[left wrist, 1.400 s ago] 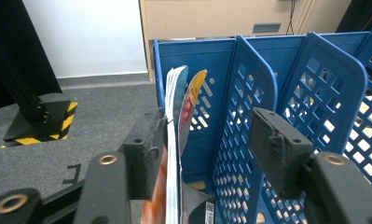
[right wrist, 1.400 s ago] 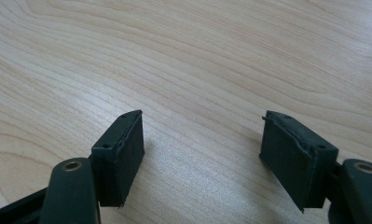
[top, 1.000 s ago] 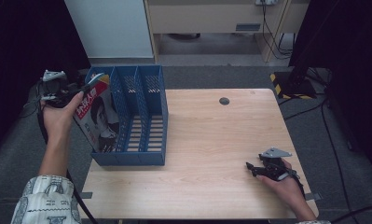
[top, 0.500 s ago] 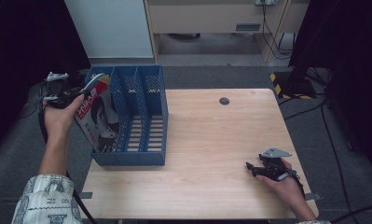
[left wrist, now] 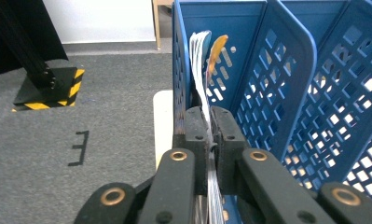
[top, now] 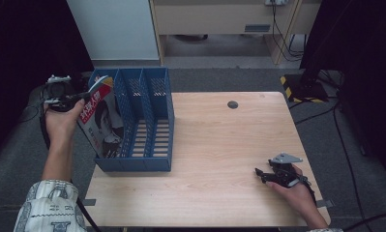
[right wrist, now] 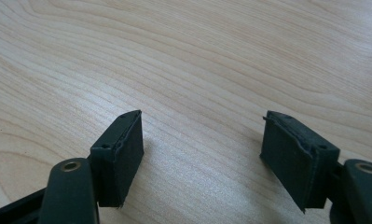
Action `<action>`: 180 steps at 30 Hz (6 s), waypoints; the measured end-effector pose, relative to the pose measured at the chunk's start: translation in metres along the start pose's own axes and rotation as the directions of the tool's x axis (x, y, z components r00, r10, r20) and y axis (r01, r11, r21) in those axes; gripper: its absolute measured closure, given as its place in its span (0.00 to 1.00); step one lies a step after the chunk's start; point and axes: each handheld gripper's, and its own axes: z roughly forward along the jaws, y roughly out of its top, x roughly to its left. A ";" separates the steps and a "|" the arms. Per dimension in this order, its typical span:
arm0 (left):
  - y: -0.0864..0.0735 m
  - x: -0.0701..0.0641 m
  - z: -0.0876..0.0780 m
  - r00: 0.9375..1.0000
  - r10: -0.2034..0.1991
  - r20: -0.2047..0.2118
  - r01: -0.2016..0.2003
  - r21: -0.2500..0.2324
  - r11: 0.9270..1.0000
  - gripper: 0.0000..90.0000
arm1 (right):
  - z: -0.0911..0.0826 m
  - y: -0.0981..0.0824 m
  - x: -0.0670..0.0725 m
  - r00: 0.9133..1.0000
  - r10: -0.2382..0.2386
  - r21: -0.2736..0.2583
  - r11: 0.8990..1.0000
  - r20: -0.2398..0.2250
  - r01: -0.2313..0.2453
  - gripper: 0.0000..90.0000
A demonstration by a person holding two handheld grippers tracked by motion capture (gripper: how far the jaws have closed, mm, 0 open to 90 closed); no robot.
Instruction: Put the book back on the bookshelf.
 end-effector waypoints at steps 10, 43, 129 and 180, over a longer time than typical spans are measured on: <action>0.001 -0.005 -0.014 1.000 0.007 0.017 -0.006 -0.080 0.997 0.97 | 0.000 0.000 0.000 1.000 -0.003 0.001 1.000 0.000 0.003 0.33; -0.005 -0.013 -0.017 1.000 0.018 -0.009 -0.020 -0.288 0.957 0.97 | 0.000 0.000 0.000 1.000 0.000 0.001 1.000 -0.001 0.000 0.33; 0.001 -0.057 -0.021 0.978 0.191 0.078 -0.157 -0.323 0.933 0.29 | 0.000 0.000 0.001 1.000 -0.009 0.003 1.000 -0.003 0.009 0.31; -0.052 -0.190 0.029 0.854 0.307 0.419 -0.264 -0.158 0.952 0.03 | 0.004 0.002 0.003 1.000 0.004 0.044 0.999 -0.003 -0.003 0.08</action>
